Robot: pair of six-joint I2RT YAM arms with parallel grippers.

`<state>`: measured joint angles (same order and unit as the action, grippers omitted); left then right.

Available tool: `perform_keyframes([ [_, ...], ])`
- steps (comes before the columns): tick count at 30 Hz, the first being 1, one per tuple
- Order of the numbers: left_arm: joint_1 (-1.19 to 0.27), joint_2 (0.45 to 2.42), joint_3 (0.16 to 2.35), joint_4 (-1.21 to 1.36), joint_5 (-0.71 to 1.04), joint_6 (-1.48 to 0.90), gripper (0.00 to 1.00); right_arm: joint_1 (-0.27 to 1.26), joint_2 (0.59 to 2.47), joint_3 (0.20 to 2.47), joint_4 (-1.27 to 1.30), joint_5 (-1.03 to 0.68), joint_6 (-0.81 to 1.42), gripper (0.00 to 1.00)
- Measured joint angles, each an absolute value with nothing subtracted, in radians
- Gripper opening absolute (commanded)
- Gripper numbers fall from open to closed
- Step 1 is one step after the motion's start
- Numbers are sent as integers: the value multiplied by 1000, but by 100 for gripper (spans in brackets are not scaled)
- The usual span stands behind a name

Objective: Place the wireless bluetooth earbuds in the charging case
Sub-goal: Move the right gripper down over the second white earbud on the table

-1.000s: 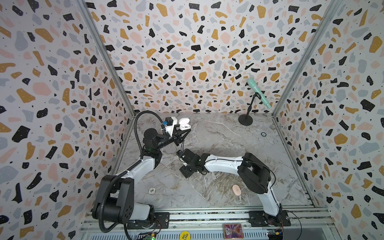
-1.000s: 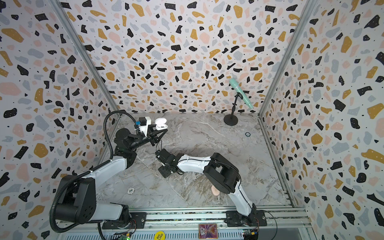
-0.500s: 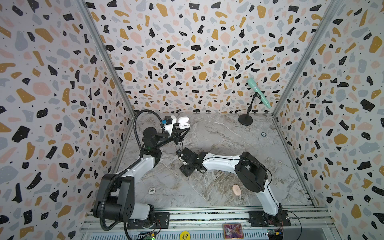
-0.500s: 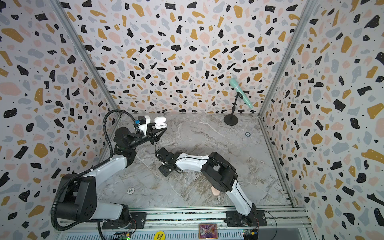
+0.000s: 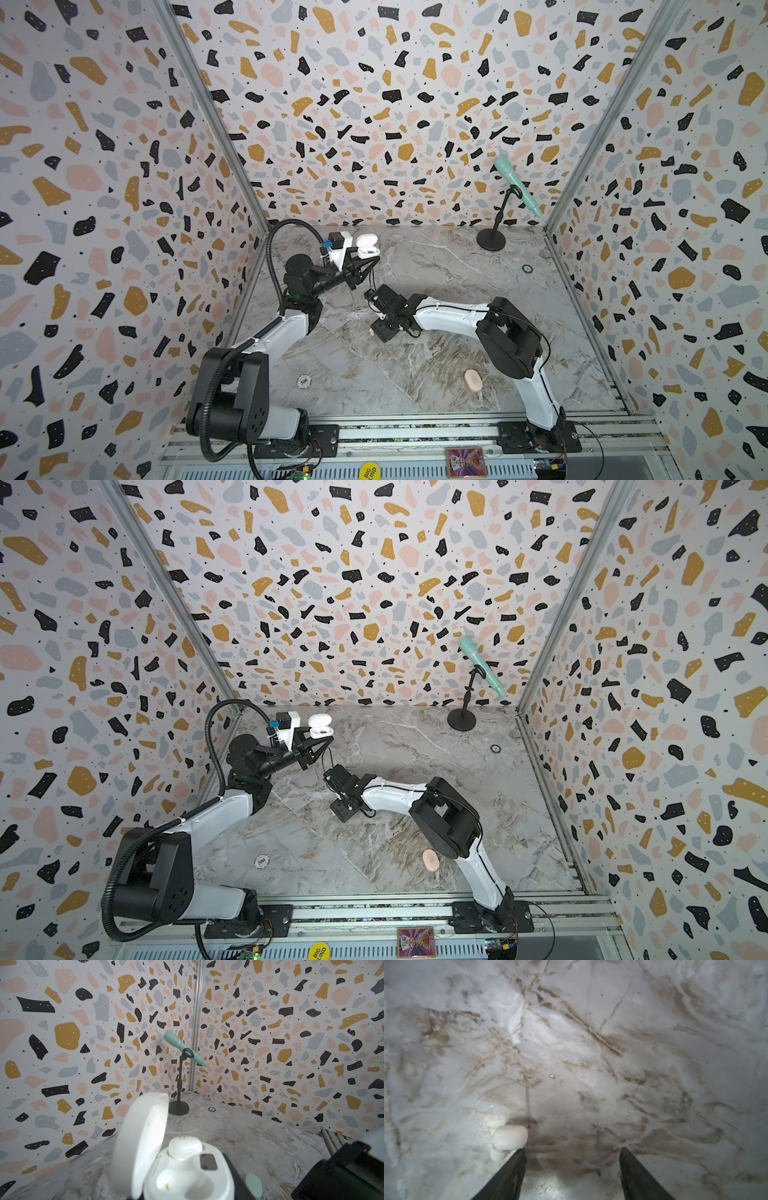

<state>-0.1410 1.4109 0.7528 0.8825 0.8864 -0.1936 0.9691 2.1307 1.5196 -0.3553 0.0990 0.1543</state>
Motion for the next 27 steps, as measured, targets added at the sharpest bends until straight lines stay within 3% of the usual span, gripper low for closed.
perform_keyframes([
  [9, -140, 1411, 753, 883, 891, -194, 32, 941, 2130, 1535, -399, 48, 179, 71],
  [18, -140, 1411, 753, 883, 894, -196, 32, 879, 2048, 1546, -505, -128, 543, 63],
  [27, -140, 1411, 753, 870, 899, -189, 32, 955, 2083, 1592, -492, -205, 764, 60],
])
